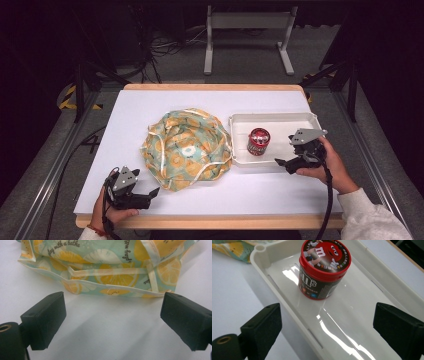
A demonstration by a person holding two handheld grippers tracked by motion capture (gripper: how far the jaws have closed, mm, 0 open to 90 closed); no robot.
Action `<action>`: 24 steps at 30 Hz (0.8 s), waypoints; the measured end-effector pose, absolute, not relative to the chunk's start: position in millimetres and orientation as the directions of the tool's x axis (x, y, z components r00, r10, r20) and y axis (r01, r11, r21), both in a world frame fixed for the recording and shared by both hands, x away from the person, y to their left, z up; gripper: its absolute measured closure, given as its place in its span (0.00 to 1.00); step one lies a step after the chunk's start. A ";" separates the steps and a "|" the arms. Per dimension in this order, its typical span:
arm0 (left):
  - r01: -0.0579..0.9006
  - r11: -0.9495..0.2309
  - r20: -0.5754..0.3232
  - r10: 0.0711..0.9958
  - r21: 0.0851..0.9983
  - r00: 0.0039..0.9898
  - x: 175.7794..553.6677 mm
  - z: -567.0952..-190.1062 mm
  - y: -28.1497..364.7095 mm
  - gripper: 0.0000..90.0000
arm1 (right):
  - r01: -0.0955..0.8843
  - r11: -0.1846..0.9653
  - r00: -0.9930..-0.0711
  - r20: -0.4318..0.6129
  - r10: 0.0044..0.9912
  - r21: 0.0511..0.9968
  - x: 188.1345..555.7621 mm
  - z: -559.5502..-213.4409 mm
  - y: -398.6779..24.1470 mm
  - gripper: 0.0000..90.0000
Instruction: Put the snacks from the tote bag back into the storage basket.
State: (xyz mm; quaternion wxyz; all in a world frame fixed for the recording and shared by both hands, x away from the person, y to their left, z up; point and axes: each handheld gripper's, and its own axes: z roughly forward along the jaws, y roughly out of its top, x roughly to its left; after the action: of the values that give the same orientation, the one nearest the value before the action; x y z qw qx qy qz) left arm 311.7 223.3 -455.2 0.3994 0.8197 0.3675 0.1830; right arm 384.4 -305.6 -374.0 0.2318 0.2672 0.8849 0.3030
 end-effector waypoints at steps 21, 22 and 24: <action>0.458 -0.415 0.009 0.749 0.786 0.663 311.1 -454.8 222.6 0.08 | 0.299 0.640 -0.716 -0.276 0.641 0.708 348.5 -397.9 -336.0 0.10; 0.458 -0.413 0.008 0.749 0.787 0.662 311.1 -454.8 222.6 0.08 | 0.304 0.642 -0.718 -0.273 0.640 0.704 347.5 -399.1 -336.9 0.10; 0.458 -0.414 0.008 0.749 0.787 0.663 311.1 -454.8 222.6 0.08 | 0.293 0.642 -0.711 -0.287 0.641 0.709 343.9 -401.6 -339.5 0.11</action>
State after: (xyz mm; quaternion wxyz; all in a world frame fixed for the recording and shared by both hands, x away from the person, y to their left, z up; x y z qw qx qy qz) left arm 311.1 222.6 -454.8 0.3975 0.8206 0.3677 0.1827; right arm 343.9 -339.5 -401.6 0.2673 0.2698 0.8657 0.3262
